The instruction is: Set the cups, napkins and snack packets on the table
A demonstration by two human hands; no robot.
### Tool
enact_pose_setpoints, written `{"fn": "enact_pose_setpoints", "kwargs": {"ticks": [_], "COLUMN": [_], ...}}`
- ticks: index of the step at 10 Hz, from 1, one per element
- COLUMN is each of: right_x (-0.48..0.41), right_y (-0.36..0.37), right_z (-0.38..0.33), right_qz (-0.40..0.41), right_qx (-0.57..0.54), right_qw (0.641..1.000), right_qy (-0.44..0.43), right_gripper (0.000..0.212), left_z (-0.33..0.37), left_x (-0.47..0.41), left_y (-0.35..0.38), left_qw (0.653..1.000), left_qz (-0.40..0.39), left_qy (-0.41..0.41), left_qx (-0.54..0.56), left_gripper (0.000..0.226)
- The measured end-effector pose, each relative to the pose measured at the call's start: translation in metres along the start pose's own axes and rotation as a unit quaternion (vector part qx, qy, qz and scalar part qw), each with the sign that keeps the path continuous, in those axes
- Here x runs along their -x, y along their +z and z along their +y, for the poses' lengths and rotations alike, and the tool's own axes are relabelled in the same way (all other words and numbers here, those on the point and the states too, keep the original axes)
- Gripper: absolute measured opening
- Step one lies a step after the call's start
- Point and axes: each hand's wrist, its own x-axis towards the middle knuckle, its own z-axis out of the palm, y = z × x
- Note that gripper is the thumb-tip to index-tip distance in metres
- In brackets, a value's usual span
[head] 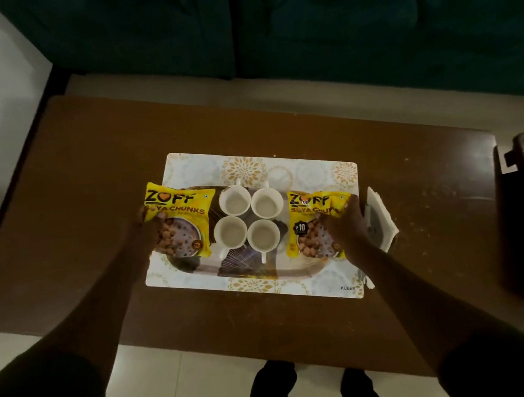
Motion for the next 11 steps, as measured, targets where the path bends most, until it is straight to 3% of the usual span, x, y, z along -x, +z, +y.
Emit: {"fn": "enact_pose_setpoints", "kwargs": {"ticks": [4, 5, 6, 7, 9, 11], "right_x": [0.002, 0.002, 0.005, 0.008, 0.010, 0.025], "right_y": [0.026, 0.031, 0.031, 0.027, 0.020, 0.009], "right_z": [0.005, 0.007, 0.008, 0.010, 0.011, 0.007], "right_qz": [0.021, 0.027, 0.061, 0.081, 0.057, 0.110], "right_qx": [0.030, 0.087, 0.126, 0.149, 0.150, 0.186], "right_qw": [0.999, 0.996, 0.990, 0.985, 0.987, 0.971], "right_qy": [0.036, 0.013, -0.014, -0.014, -0.004, -0.102], "right_gripper": [0.050, 0.050, 0.058, 0.074, 0.066, 0.050], "left_z": [-0.024, -0.029, -0.030, -0.034, -0.042, -0.038], "left_x": [-0.021, -0.023, -0.018, -0.013, -0.002, 0.024], "left_y": [0.016, 0.021, 0.027, 0.032, 0.031, 0.023], "left_qw": [0.999, 0.999, 0.998, 0.987, 0.980, 0.963], "left_qz": [-0.010, -0.035, -0.029, 0.026, 0.051, 0.098], "left_qy": [-0.035, -0.021, 0.015, 0.086, 0.109, 0.117], "left_qx": [0.038, 0.000, -0.049, -0.135, -0.161, -0.224], "left_gripper": [0.036, 0.028, 0.043, 0.066, 0.073, 0.071]}}
